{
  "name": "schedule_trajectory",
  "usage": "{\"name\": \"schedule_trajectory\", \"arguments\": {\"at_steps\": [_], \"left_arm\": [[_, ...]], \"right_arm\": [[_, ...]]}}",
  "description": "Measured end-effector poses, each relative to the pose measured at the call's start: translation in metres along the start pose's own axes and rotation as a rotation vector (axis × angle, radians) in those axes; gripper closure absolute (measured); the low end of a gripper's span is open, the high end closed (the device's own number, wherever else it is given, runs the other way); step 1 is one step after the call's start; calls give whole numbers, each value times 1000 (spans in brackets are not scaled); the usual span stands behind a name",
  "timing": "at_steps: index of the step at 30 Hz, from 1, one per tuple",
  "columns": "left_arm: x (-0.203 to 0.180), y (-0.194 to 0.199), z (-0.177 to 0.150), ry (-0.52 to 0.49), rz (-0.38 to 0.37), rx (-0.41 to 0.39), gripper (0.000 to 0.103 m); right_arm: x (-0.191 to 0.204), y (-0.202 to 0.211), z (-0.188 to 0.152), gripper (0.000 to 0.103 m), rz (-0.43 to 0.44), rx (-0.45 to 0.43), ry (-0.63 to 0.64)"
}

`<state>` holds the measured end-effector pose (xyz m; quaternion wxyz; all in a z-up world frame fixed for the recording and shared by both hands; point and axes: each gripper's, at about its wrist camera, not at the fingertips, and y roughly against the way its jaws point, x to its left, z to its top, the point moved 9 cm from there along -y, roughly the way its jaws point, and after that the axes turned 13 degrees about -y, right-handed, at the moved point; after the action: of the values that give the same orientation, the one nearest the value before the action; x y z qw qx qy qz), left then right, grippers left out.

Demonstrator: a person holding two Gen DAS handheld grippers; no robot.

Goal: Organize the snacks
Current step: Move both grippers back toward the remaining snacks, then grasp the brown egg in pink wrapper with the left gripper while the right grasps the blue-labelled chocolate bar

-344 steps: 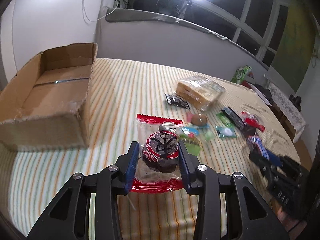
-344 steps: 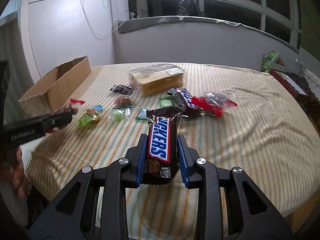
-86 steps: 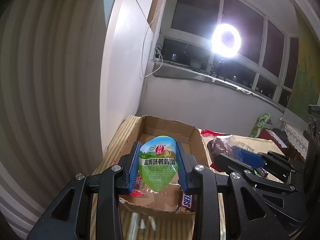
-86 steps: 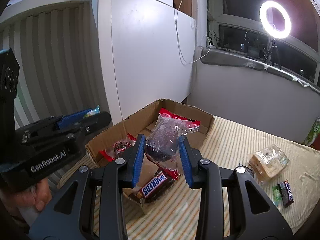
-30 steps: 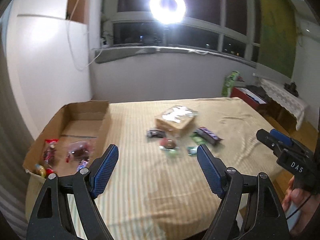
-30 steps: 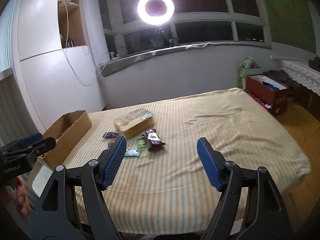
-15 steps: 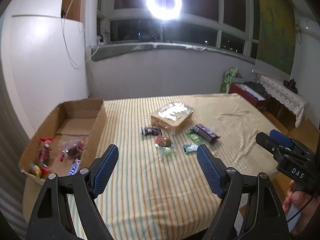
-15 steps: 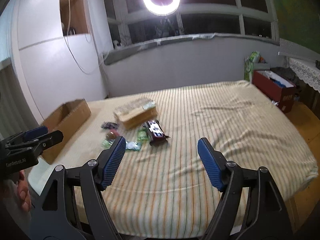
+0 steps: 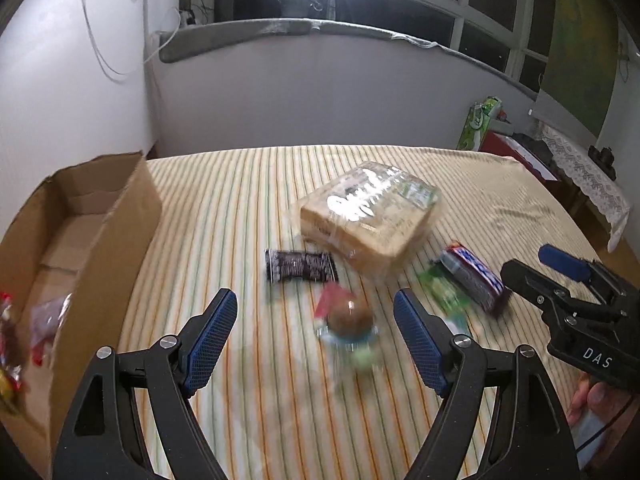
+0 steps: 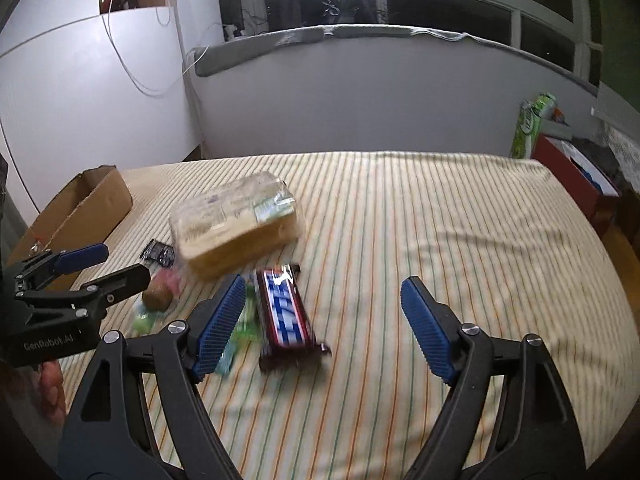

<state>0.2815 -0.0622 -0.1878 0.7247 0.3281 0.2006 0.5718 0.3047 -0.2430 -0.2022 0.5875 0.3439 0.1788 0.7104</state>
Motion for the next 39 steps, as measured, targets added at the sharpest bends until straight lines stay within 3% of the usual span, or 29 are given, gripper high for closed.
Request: {"name": "schedule_trajectory", "arguments": {"at_steps": [9, 13, 16, 19, 20, 21, 28, 39], "left_arm": [[-5, -10, -2, -34, -4, 16, 23], [-11, -18, -9, -34, -41, 39, 23], [-9, -22, -12, -20, -48, 48, 23], [-9, -29, -15, -17, -62, 78, 43], [-9, -30, -15, -21, -51, 79, 49], [-12, -29, -14, -27, -58, 74, 70], [-4, -27, -16, 21, -101, 47, 71], [-3, -28, -16, 20, -101, 42, 71]], "right_arm": [[10, -21, -13, 21, 0, 87, 51], [5, -29, -23, 21, 3, 130, 52], [5, -35, -27, 33, 21, 153, 52], [7, -38, -29, 50, 35, 164, 58], [7, -37, -29, 64, 39, 162, 61], [7, -36, -29, 73, 40, 159, 62], [5, -34, -29, 73, 73, 152, 34], [2, -33, -29, 73, 73, 149, 25]]}}
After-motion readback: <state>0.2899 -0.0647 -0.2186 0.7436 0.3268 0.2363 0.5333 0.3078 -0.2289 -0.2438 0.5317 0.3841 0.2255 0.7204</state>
